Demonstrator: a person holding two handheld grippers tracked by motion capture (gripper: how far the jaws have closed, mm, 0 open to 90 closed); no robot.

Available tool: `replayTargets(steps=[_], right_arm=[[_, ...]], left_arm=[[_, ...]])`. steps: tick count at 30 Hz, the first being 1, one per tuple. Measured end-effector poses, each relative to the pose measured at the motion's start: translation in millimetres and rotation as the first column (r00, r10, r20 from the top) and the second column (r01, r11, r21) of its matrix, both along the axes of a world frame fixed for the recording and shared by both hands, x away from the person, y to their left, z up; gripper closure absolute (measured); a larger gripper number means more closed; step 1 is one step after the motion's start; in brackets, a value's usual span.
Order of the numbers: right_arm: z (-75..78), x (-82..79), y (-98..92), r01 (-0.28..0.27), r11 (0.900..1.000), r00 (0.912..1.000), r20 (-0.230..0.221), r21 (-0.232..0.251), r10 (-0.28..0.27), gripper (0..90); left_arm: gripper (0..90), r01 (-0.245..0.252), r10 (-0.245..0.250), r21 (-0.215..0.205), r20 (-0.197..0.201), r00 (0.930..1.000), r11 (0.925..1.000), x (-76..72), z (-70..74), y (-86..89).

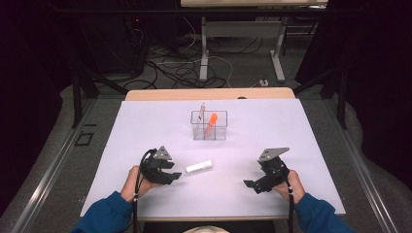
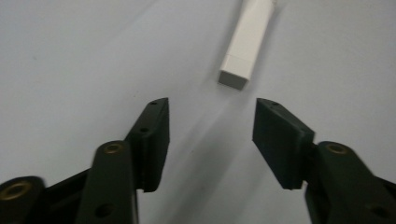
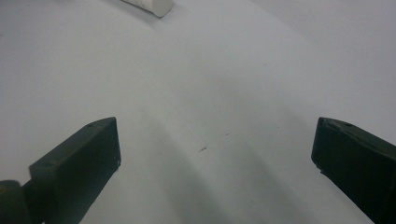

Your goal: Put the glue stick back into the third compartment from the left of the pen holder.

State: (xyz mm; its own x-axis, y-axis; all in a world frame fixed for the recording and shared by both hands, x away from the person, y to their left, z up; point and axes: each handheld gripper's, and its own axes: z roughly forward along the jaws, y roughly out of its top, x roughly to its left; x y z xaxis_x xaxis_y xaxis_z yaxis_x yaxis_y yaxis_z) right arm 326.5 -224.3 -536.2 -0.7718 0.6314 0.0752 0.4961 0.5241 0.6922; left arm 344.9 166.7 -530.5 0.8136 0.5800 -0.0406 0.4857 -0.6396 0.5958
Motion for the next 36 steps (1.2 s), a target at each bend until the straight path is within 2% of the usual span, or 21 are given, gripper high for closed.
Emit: replayTargets(steps=[1,4,5,7,9,12,17,20,21,22,25,31,36], right_arm=[[0.0,0.0,0.0,0.0,1.0,1.0,0.0,0.0,0.0,0.8],[0.1,0.1,0.2,0.001,1.0,1.0,-0.004,0.004,-0.001,0.7],[0.1,0.1,0.2,0.001,1.0,1.0,-0.004,0.004,-0.001,0.7],[0.0,0.6,-0.1,-0.001,1.0,1.0,0.004,0.0,0.001,0.7],[-0.2,0.5,0.0,0.003,1.0,1.0,0.009,0.005,-0.003,0.6],[-0.5,1.1,0.7,0.006,1.0,0.9999,0.009,0.009,-0.006,0.6],[0.8,1.3,0.2,-0.001,1.0,1.0,-0.007,-0.009,0.001,0.5],[0.6,1.4,0.0,0.001,1.0,1.0,-0.006,-0.01,-0.001,0.5],[-0.2,1.7,0.2,0.003,1.0,1.0,0.001,-0.002,-0.003,0.5],[-0.3,1.8,0.1,0.0,1.0,1.0,-0.005,0.003,0.0,0.5],[-0.3,1.7,0.5,0.014,1.0,0.9999,-0.009,0.001,-0.014,0.4],[-0.3,2.5,0.2,0.0,1.0,1.0,-0.006,-0.004,0.0,0.4],[-0.4,2.0,0.8,0.01,1.0,0.9999,-0.008,-0.001,-0.01,0.4]], left_arm=[[44.7,-0.006,0.007,-0.003,0.006,1.0,1.0,0.1,0.2,-0.2],[34.7,-0.002,0.002,0.013,0.018,0.9998,0.9999,1.0,2.2,-0.8],[34.7,0.002,-0.002,0.021,0.006,1.0,0.9998,1.2,3.9,-1.3],[27.5,0.006,-0.006,0.024,0.02,0.9998,0.9997,2.2,5.5,-2.5],[25.7,0.007,-0.008,0.036,0.027,0.9996,0.9993,3.7,7.6,-4.4],[18.3,0.011,-0.012,0.044,0.035,0.9993,0.999,6.5,10.2,-9.4],[15.2,0.027,-0.03,0.054,0.059,0.9978,0.9982,11.0,17.6,-21.3],[14.4,0.034,-0.037,0.058,0.054,0.9979,0.9978,12.4,18.7,-25.9],[13.9,0.026,-0.03,0.057,0.068,0.9973,0.9981,12.7,17.7,-27.9],[14.0,0.035,-0.038,0.057,0.056,0.9977,0.9977,13.7,17.8,-29.0],[13.3,0.034,-0.038,0.069,0.06,0.9975,0.997,15.9,16.8,-34.2],[11.0,0.049,-0.053,0.075,0.052,0.9972,0.996,19.6,14.4,-44.8],[11.1,0.065,-0.071,0.103,0.055,0.996,0.9925,21.7,13.2,-54.1]])
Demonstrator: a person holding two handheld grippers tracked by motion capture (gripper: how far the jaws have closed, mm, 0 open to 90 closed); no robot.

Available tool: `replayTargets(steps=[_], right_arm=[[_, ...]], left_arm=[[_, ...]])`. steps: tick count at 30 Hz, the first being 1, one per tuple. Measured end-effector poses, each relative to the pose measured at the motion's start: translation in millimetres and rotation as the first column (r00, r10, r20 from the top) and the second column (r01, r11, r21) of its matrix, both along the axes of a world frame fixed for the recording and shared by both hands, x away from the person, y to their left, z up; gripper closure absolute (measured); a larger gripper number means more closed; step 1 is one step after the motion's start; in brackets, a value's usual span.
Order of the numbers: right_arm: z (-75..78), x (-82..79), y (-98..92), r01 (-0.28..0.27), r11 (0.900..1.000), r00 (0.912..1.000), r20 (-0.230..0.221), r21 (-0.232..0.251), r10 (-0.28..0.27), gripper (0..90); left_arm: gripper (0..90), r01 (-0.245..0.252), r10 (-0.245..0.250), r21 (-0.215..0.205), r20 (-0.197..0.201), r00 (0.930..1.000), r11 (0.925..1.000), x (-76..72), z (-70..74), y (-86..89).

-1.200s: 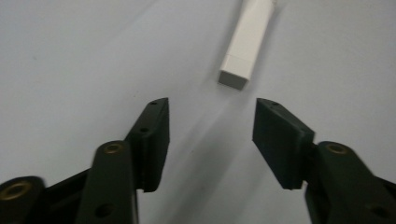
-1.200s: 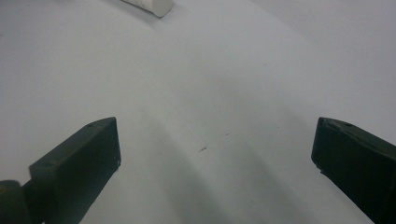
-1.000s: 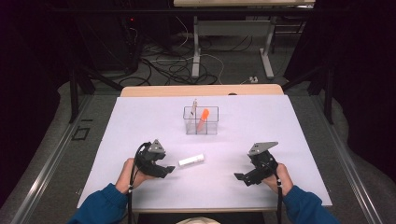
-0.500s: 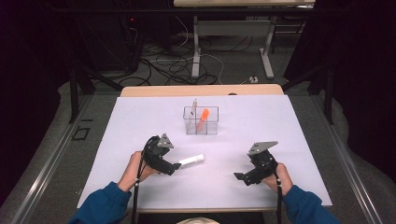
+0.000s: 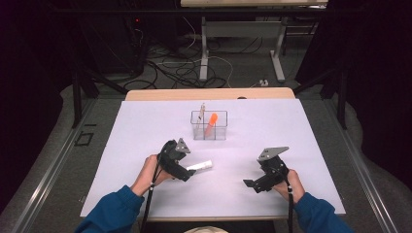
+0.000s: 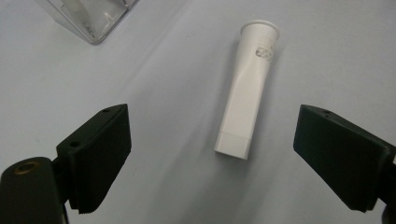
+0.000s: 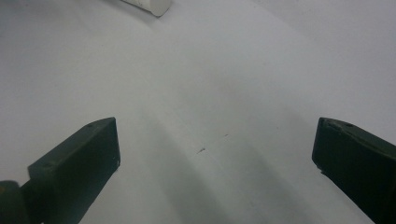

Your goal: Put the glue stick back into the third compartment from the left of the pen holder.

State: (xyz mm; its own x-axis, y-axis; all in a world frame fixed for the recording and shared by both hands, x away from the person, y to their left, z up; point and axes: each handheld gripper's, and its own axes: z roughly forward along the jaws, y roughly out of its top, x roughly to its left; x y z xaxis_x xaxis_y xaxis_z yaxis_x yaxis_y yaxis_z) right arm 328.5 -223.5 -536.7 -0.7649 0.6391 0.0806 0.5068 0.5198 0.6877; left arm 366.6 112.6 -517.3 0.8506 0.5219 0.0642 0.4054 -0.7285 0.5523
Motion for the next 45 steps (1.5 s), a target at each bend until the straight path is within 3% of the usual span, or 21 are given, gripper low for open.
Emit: replayTargets(steps=[10,14,20,31,45], right_arm=[[-0.5,1.0,-1.0,-0.008,1.0,1.0,-0.003,-0.003,0.008,0.4],[-0.5,0.7,-0.7,-0.004,1.0,1.0,-0.009,-0.003,0.004,0.4],[-0.8,1.2,-0.8,-0.007,1.0,1.0,-0.003,-0.007,0.007,0.5],[-0.8,1.2,-1.1,-0.006,1.0,1.0,-0.002,-0.009,0.006,0.5],[-0.6,1.1,-1.2,-0.003,1.0,1.0,-0.004,-0.011,0.003,0.5]], left_arm=[[20.3,0.04,-0.039,0.055,-0.021,0.999,0.9977,6.7,-7.3,-22.5],[32.4,0.055,-0.053,0.066,-0.029,0.9982,0.9963,7.7,-9.0,-30.0],[43.0,0.073,-0.07,0.075,-0.044,0.9966,0.9945,10.8,-9.0,-42.9],[53.8,0.114,-0.103,0.119,-0.094,0.9902,0.9863,16.1,-12.4,-68.1],[65.9,0.136,-0.123,0.146,-0.096,0.9877,0.9799,19.7,-15.8,-71.6]])
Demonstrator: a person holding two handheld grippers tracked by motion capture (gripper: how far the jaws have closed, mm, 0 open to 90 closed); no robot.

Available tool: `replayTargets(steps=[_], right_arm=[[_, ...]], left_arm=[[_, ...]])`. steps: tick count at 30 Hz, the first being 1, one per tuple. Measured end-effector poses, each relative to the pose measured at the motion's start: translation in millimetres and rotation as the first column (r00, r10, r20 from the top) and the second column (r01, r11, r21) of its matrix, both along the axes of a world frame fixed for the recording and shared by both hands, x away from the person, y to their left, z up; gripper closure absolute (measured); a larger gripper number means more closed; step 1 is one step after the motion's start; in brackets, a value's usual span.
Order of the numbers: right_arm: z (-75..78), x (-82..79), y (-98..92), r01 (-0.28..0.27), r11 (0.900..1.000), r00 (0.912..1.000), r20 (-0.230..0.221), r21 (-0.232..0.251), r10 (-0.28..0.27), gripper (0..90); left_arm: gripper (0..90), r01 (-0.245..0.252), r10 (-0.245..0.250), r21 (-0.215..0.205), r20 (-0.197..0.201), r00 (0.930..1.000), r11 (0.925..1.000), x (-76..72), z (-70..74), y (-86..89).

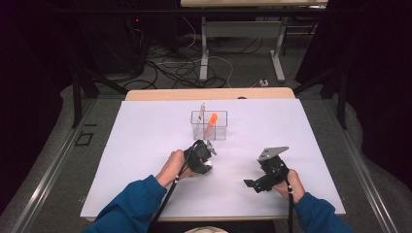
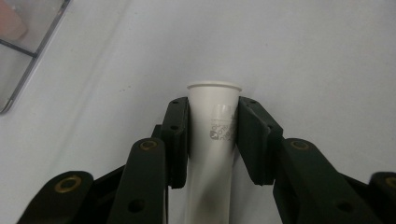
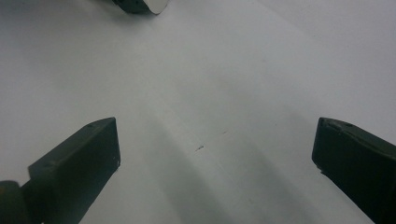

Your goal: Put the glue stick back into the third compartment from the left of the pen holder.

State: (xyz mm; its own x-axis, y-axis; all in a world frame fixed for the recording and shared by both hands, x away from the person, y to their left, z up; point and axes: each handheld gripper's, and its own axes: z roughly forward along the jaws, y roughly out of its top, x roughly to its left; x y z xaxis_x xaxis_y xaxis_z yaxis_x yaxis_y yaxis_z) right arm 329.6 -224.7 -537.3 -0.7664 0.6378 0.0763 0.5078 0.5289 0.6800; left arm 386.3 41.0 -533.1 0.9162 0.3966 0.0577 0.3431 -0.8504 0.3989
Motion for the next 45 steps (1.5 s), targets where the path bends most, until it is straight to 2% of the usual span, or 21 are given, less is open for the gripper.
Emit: replayTargets(steps=[5,7,13,19,23,24,25,26,27,28,29,33,34,35,36,38,40,42,43,44,45], right_arm=[[-0.1,0.3,-0.3,-0.006,1.0,1.0,0.0,0.002,0.006,0.5],[0.9,-0.3,-0.9,0.0,1.0,0.9999,-0.017,-0.005,0.0,0.5],[0.4,-0.7,-0.8,0.012,1.0,0.9999,-0.006,0.013,-0.012,0.5],[0.4,-0.2,-0.9,0.008,1.0,1.0,0.003,0.016,-0.008,0.5],[0.5,-0.2,-1.0,0.005,1.0,1.0,0.004,0.017,-0.005,0.5],[0.6,-0.2,-1.2,-0.001,1.0,1.0,0.002,0.018,0.001,0.5],[0.6,-0.2,-1.2,-0.001,1.0,1.0,0.002,0.018,0.001,0.5],[0.7,-0.4,-1.1,0.005,1.0,1.0,0.002,0.018,-0.005,0.5],[0.6,-0.4,-1.0,0.007,1.0,1.0,0.002,0.018,-0.007,0.5],[0.6,-0.4,-1.0,0.007,1.0,1.0,0.002,0.018,-0.007,0.5],[0.7,-0.1,-1.5,0.0,1.0,1.0,0.005,0.013,0.0,0.5],[2.0,-0.2,-1.8,-0.006,1.0,0.9999,-0.008,0.0,0.006,0.5],[2.0,-0.2,-1.8,-0.005,1.0,1.0,-0.008,0.0,0.005,0.5],[2.0,-0.2,-1.7,-0.004,1.0,1.0,-0.008,0.0,0.004,0.5],[2.2,-0.5,-1.5,-0.001,1.0,1.0,-0.007,-0.003,0.001,0.5],[1.8,-0.4,-1.3,0.0,1.0,1.0,-0.002,0.001,0.0,0.5],[2.1,-0.3,-1.5,-0.001,1.0,1.0,-0.005,-0.003,0.001,0.5],[1.9,0.0,-1.4,0.005,1.0,1.0,-0.007,-0.003,-0.005,0.5],[1.8,0.2,-1.3,0.005,1.0,1.0,-0.007,-0.003,-0.005,0.5],[1.8,0.2,-1.3,0.005,1.0,1.0,-0.007,-0.003,-0.005,0.5],[1.7,0.2,-1.3,0.005,1.0,1.0,-0.007,-0.003,-0.005,0.5]], left_arm=[[66.5,0.016,-0.016,-0.011,0.011,0.9998,0.9998,-1.1,0.1,2.4],[66.7,0.012,-0.011,-0.029,0.014,0.9998,0.9995,-0.8,-0.2,4.3],[66.6,-0.013,0.016,-0.111,0.033,0.9993,0.9938,0.4,5.0,14.1],[66.6,-0.04,0.056,-0.203,0.077,0.9955,0.9784,-0.5,10.2,22.7],[66.5,-0.053,0.08,-0.247,0.098,0.992,0.9675,-0.6,14.0,28.4],[66.6,-0.065,0.099,-0.274,0.111,0.9889,0.9594,-1.2,13.7,29.0],[66.6,-0.067,0.099,-0.275,0.106,0.9894,0.9593,-0.8,15.4,30.4],[66.6,-0.083,0.123,-0.301,0.116,0.9857,0.9499,-1.1,16.2,31.2],[66.6,-0.083,0.123,-0.301,0.116,0.9857,0.9499,-1.1,16.2,31.2],[66.6,-0.087,0.134,-0.322,0.127,0.9828,0.9427,-0.9,15.4,31.2],[66.6,-0.088,0.141,-0.331,0.138,0.9803,0.9396,-0.3,16.0,31.4],[66.5,-0.092,0.15,-0.348,0.145,0.978,0.9329,0.7,16.5,30.4],[66.5,-0.088,0.142,-0.344,0.135,0.9806,0.9349,1.4,17.6,30.3],[66.6,-0.09,0.15,-0.353,0.147,0.9777,0.9313,2.1,17.1,29.2],[66.6,-0.085,0.147,-0.359,0.148,0.9781,0.9296,2.8,17.4,29.2],[66.5,-0.078,0.136,-0.353,0.143,0.9804,0.9323,4.6,18.9,29.1],[66.5,-0.076,0.14,-0.368,0.151,0.9786,0.9265,6.4,19.6,29.1],[66.5,-0.072,0.136,-0.369,0.151,0.9792,0.9265,9.4,22.8,30.2],[66.5,-0.073,0.143,-0.381,0.159,0.977,0.9215,11.1,23.2,29.6],[66.5,-0.071,0.138,-0.379,0.153,0.9786,0.9228,13.1,25.4,29.9],[66.5,-0.068,0.139,-0.387,0.159,0.9774,0.9196,14.7,26.2,29.1]])
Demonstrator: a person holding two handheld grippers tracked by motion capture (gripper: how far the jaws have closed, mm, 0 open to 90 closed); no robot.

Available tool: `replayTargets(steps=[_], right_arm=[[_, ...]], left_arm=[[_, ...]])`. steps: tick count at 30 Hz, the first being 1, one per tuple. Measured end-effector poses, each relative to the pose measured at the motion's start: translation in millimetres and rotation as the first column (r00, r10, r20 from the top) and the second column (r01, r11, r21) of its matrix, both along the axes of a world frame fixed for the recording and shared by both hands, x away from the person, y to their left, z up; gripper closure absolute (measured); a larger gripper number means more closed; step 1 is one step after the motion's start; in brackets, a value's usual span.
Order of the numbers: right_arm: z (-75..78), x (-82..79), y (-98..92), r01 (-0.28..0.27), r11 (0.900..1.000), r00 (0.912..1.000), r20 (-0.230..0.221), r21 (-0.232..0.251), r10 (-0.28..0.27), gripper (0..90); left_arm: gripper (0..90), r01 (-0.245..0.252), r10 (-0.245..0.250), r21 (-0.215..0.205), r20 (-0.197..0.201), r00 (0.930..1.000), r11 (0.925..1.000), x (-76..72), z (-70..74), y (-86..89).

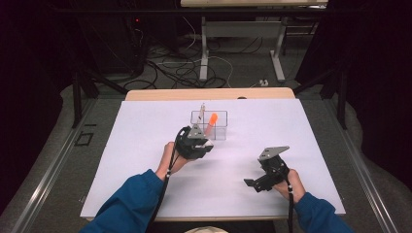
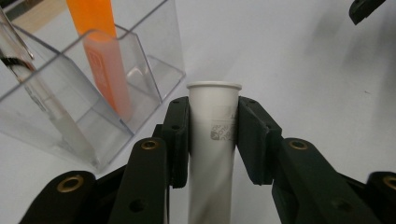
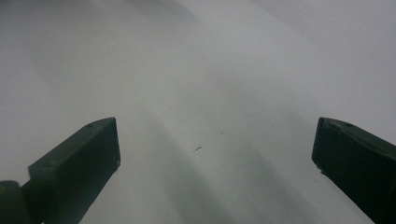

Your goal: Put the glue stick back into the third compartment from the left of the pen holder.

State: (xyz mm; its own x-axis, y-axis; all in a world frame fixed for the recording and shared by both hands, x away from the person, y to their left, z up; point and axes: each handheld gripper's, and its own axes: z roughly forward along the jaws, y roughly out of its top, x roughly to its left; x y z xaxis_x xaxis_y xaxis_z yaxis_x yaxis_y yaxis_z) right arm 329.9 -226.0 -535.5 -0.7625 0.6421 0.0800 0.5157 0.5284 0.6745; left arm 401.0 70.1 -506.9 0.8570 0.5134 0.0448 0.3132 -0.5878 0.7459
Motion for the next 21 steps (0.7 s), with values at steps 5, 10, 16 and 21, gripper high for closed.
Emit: replayTargets(steps=[5,10,16,21], right_arm=[[-1.1,0.2,0.7,0.011,1.0,0.9999,0.007,0.014,-0.011,0.5],[-1.7,0.4,0.9,0.011,1.0,0.9999,0.01,0.019,-0.011,0.5],[-1.8,0.4,1.0,0.006,1.0,1.0,0.007,0.028,-0.006,0.5],[-1.1,0.3,0.6,0.008,1.0,0.9999,0.007,0.014,-0.008,0.5]], left_arm=[[66.5,0.0,0.001,-0.027,0.022,0.9998,0.9996,10.5,4.2,-4.3],[66.5,-0.002,0.004,-0.038,0.034,0.9994,0.9993,18.1,8.7,-7.8],[66.5,-0.013,0.017,-0.073,0.065,0.9978,0.9972,30.0,18.0,-15.2],[66.5,-0.016,0.024,-0.097,0.08,0.9965,0.9951,38.3,25.7,-22.7]])
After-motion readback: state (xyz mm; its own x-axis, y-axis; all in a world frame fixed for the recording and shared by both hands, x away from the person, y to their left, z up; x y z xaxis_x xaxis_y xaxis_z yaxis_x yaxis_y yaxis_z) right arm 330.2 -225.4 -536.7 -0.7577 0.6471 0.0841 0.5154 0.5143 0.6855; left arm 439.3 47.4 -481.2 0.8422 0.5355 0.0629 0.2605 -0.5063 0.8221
